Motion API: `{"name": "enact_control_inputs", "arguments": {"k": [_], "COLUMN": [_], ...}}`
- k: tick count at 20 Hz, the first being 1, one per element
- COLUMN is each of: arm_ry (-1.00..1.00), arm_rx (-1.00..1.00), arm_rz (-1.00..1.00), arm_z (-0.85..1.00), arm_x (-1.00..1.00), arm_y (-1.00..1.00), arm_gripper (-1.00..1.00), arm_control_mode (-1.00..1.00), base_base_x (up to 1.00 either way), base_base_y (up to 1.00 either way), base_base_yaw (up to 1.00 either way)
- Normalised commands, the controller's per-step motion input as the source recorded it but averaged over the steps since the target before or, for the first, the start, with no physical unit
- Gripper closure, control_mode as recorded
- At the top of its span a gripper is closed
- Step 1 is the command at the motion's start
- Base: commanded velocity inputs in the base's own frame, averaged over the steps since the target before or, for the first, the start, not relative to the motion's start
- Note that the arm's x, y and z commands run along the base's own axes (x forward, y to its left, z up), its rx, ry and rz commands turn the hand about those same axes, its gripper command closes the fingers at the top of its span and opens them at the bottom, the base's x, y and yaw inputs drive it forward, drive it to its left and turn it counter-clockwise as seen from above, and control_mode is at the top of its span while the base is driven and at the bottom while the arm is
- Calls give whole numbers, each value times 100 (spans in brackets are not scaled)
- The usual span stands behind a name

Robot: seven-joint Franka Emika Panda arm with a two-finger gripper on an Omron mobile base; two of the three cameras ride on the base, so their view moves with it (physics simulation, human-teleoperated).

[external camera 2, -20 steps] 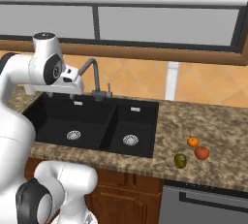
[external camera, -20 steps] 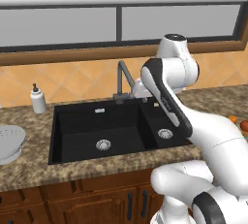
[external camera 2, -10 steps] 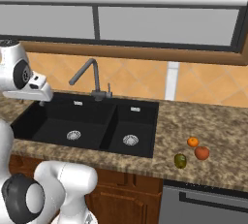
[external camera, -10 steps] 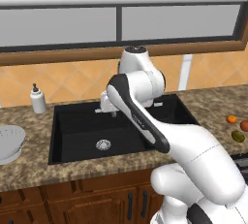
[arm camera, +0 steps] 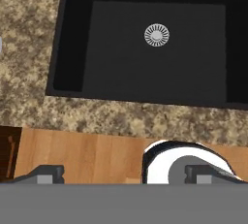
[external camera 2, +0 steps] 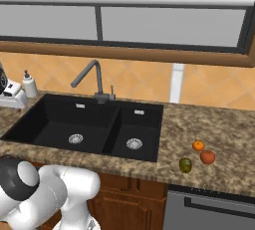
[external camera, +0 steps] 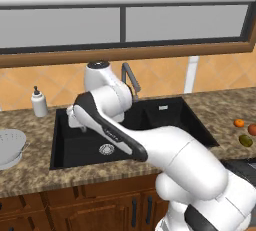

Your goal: Put the colander in the sink, put the tangerine, orange, kiwi in the colander, and turn on the sink faucet and pour water over the colander.

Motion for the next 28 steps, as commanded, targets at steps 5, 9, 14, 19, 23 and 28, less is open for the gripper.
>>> {"name": "enact_control_inputs", "arguments": {"k": [5,9,14,19,23,28], "arm_ry": [0,0,0,1,2,5], "arm_rx": [0,0,2,3,0,0], "arm_rz": [0,0,0,0,0,-1], "arm_z": [-30,-29,-14,-8,-14,-23], "arm_x": [15,40,41,28,18,13], "arm_y": [77,74,63,62,67,55], "arm_gripper": [-100,-100,-100,-100,-100,-100], "arm_control_mode": [-100,-100,-100,-100,-100,-100], "base_base_x": [0,0,0,0,0,0], "base_base_y": [0,0,0,0,0,0], "base_base_yaw": [0,0,0,0,0,0]}}
